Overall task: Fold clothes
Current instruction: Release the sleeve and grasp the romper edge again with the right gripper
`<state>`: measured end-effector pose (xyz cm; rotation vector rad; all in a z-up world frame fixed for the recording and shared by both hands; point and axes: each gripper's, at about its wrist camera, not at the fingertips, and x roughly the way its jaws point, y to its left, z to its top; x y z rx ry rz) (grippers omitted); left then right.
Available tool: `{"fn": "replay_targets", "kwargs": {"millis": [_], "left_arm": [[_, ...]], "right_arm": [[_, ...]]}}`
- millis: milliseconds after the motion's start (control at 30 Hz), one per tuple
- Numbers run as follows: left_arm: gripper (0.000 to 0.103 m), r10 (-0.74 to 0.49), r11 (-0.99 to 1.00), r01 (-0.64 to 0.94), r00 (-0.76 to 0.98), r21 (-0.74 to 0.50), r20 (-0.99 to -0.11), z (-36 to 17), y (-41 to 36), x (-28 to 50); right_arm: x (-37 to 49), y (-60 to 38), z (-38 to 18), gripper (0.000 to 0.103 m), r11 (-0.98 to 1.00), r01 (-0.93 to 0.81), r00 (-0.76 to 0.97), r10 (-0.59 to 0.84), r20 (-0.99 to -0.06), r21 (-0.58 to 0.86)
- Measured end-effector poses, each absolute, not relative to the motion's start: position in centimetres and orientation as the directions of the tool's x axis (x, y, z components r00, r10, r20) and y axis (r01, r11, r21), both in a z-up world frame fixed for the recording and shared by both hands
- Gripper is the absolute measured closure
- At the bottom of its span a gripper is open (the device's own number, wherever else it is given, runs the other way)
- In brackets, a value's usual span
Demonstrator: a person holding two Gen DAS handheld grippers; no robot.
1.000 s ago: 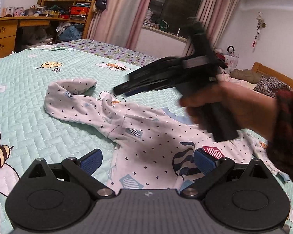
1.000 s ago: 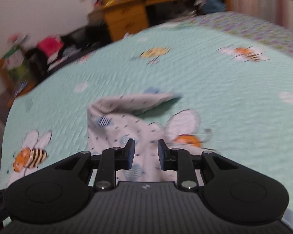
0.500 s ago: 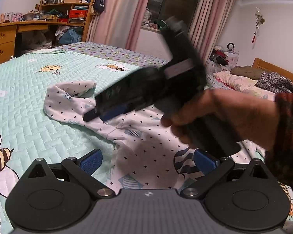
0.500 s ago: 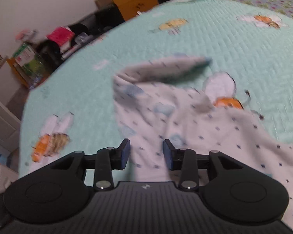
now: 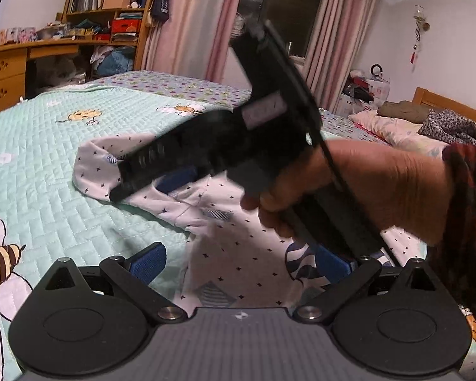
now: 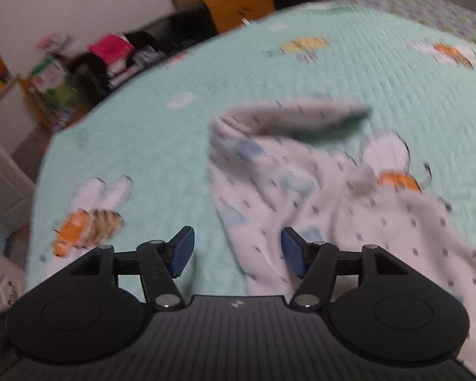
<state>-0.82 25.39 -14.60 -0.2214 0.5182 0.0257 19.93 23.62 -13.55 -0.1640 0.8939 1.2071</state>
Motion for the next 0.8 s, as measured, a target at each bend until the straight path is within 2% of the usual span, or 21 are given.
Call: {"fn": "replay_targets", "kwargs": {"millis": [100,167,233,300,367,500,600,700,800], "left_arm": [[0.003,-0.035,0.978,-0.069,0.874,-0.197,-0.485,-14.5,25.2,-1.0],[0.003,-0.041,0.977,-0.066,0.874,-0.201,-0.485,-14.5,25.2,-1.0],[0.003,-0.038,0.978,-0.068,0.871,-0.197,-0.491,-14.6,25.1,-0.9],[0.003,-0.034,0.98,-0.07,0.866,-0.188,-0.498,-14.7,25.0,-0.8],[0.003,-0.035,0.98,-0.069,0.865,-0.187,-0.501,-14.9,24.9,-0.8],[0.003,-0.037,0.98,-0.069,0.862,-0.188,-0.505,-14.9,24.8,-0.7],[0.003,-0.029,0.981,-0.072,0.861,-0.179,-0.507,-15.0,24.8,-0.7],[0.003,-0.024,0.981,-0.078,0.855,-0.175,-0.518,-15.2,24.8,-0.5],[0.003,-0.029,0.979,-0.084,0.847,-0.187,-0.531,-15.4,25.1,-0.4]], "right_arm": [[20.6,22.6,-12.0,0.041,0.387,-0.852,0.095,0.776,-0.624,0.351],[21.5,22.4,-12.1,0.04,0.446,-0.829,0.148,0.757,-0.636,0.338],[21.6,23.7,-13.6,0.04,0.471,-0.829,0.142,0.699,-0.701,0.301],[20.9,25.2,-15.2,0.033,0.445,-0.859,0.117,0.65,-0.75,0.252],[20.1,25.8,-14.7,0.034,0.402,-0.885,0.099,0.656,-0.748,0.235],[19.8,22.6,-11.9,0.035,0.451,-0.843,0.172,0.742,-0.648,0.294],[19.2,16.4,-9.9,0.035,0.549,-0.761,0.315,0.779,-0.542,0.345],[18.1,8.2,-9.1,0.035,0.696,-0.595,0.513,0.713,-0.477,0.401],[15.4,-0.2,-9.6,0.034,0.829,-0.378,0.689,0.549,-0.473,0.412]]}}
